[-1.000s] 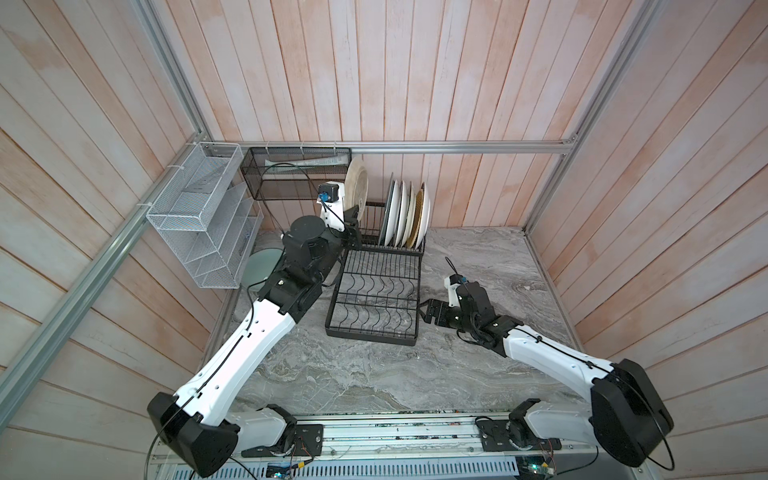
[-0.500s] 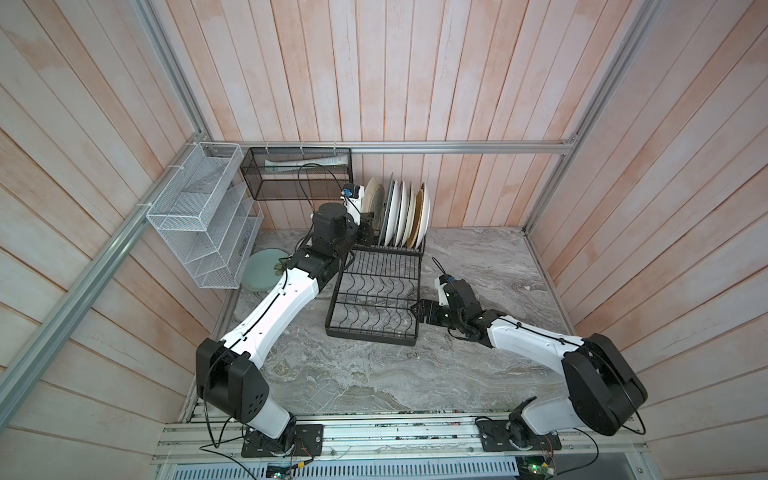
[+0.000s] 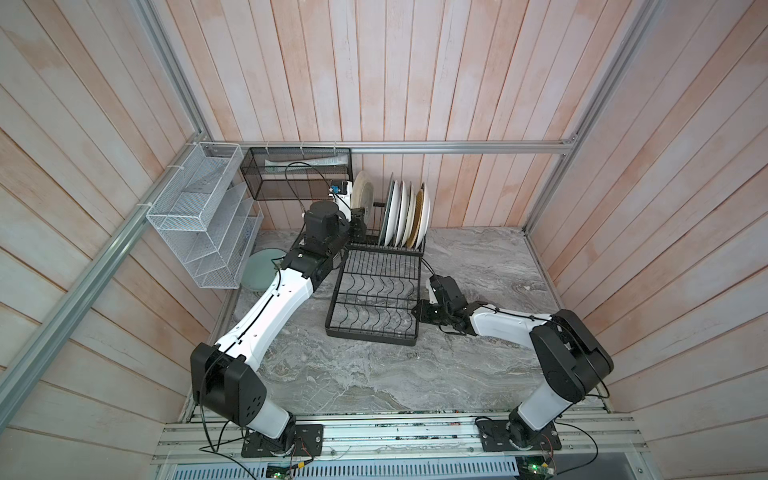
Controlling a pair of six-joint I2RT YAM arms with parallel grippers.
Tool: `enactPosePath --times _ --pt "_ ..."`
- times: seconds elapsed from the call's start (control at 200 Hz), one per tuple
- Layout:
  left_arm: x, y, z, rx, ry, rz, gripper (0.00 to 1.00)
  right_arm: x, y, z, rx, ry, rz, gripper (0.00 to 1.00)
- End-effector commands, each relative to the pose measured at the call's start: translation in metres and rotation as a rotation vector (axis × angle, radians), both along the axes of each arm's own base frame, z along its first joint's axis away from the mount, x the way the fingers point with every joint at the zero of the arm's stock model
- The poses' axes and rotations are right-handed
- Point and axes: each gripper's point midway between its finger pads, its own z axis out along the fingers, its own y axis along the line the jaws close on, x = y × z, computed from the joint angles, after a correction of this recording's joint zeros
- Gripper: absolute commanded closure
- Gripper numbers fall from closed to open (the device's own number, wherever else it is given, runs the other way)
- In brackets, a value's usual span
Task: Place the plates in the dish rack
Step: 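Lower the dark plate into the upper tier with the left gripper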
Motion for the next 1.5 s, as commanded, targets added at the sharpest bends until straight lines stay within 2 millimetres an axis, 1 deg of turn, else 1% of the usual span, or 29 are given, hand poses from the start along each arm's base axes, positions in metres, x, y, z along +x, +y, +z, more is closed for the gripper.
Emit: enactPosePath --times 0.0,0.115,0.145,0.255,0.37,0.51,0.64,0.72,0.81,0.865,0.93,1.065,1.21,1.285,1.36,1.495 --pt "-0.033 0.017 0.093 -0.135 -0.248 0.012 1.00 0.004 -0.019 -0.007 -0.108 0.004 -0.039 0.77" --pt "-0.038 0.016 0.094 -0.157 -0.248 -0.004 1.00 0.004 -0.030 -0.012 -0.148 0.026 -0.043 0.96" --pt "-0.038 0.014 0.092 -0.160 -0.243 -0.013 1.00 0.003 -0.032 -0.013 -0.153 0.029 -0.043 1.00" --pt "-0.036 0.009 0.087 -0.175 -0.220 -0.032 1.00 0.003 -0.043 -0.016 -0.165 0.047 -0.056 1.00" --pt "-0.035 -0.005 0.079 -0.181 -0.194 -0.045 1.00 0.002 -0.052 -0.014 -0.166 0.046 -0.078 1.00" --pt "-0.030 -0.022 0.066 -0.158 -0.158 0.010 1.00 -0.003 -0.057 -0.011 -0.163 0.045 -0.094 1.00" --pt "-0.019 -0.032 0.051 -0.156 -0.119 0.059 1.00 -0.007 -0.054 -0.008 -0.130 0.043 -0.087 1.00" --pt "-0.015 -0.039 0.044 -0.143 -0.109 0.088 1.00 -0.007 -0.052 -0.003 -0.115 0.033 -0.076 0.87" --pt "-0.013 -0.047 0.042 -0.110 -0.115 0.144 1.00 -0.008 -0.051 0.001 -0.102 0.018 -0.069 0.68" --pt "-0.012 -0.050 0.041 -0.100 -0.115 0.171 1.00 -0.008 -0.049 0.004 -0.095 0.007 -0.061 0.60" --pt "-0.010 -0.055 0.036 -0.084 -0.111 0.182 1.00 -0.008 -0.048 0.007 -0.085 0.000 -0.052 0.54" --pt "-0.008 -0.061 0.026 -0.040 -0.100 0.236 1.00 -0.010 -0.046 0.014 -0.070 -0.018 -0.035 0.46" --pt "-0.011 -0.068 0.021 -0.027 -0.106 0.263 1.00 -0.012 -0.047 0.022 -0.065 -0.044 -0.024 0.39" --pt "-0.014 -0.069 0.022 -0.026 -0.114 0.282 1.00 -0.012 -0.048 0.025 -0.063 -0.051 -0.016 0.38" --pt "-0.016 -0.071 0.022 -0.022 -0.121 0.295 1.00 -0.012 -0.048 0.027 -0.060 -0.055 -0.009 0.35" --pt "-0.012 -0.073 0.011 -0.006 -0.095 0.318 1.00 -0.014 -0.051 0.028 -0.050 -0.056 -0.007 0.31"
